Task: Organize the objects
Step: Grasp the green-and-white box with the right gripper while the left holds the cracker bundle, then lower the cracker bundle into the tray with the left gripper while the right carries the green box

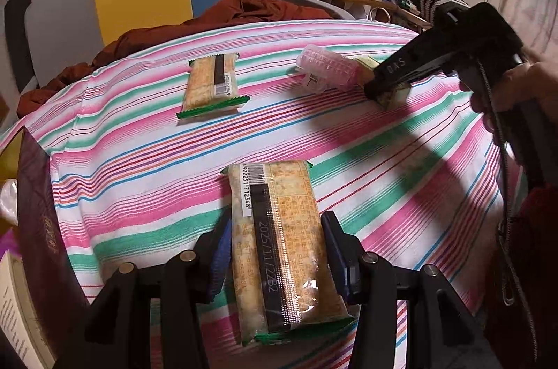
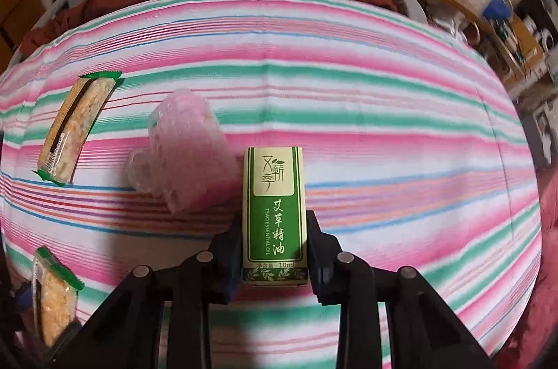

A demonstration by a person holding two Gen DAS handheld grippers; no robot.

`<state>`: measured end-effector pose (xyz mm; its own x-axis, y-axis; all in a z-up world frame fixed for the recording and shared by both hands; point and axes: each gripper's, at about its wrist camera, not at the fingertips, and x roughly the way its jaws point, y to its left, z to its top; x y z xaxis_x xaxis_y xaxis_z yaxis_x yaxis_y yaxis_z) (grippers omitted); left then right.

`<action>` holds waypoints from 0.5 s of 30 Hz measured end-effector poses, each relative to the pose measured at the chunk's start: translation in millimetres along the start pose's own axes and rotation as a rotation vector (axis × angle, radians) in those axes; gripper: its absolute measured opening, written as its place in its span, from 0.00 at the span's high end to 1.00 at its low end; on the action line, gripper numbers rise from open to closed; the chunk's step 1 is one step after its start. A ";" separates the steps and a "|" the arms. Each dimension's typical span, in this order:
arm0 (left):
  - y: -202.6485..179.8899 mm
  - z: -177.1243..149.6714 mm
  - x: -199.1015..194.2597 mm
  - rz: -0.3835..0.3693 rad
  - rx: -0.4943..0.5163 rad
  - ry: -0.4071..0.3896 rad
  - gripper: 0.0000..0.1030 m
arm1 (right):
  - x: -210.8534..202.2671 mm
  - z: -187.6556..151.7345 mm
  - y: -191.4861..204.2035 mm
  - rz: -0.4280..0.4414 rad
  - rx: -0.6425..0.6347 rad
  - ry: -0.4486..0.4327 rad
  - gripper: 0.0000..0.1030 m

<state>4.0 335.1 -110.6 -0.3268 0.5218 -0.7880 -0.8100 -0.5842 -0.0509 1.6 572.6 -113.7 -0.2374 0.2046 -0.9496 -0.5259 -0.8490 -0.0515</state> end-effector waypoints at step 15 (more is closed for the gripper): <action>6.6 -18.9 -22.4 0.030 -0.015 -0.007 0.53 | -31.0 -86.4 36.2 0.082 0.100 0.015 0.70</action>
<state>15.2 307.9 -104.8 -0.3538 0.5083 -0.7852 -0.7925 -0.6087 -0.0370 60.5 493.3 -112.8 -0.2709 0.1283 -0.9540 -0.5839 -0.8098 0.0570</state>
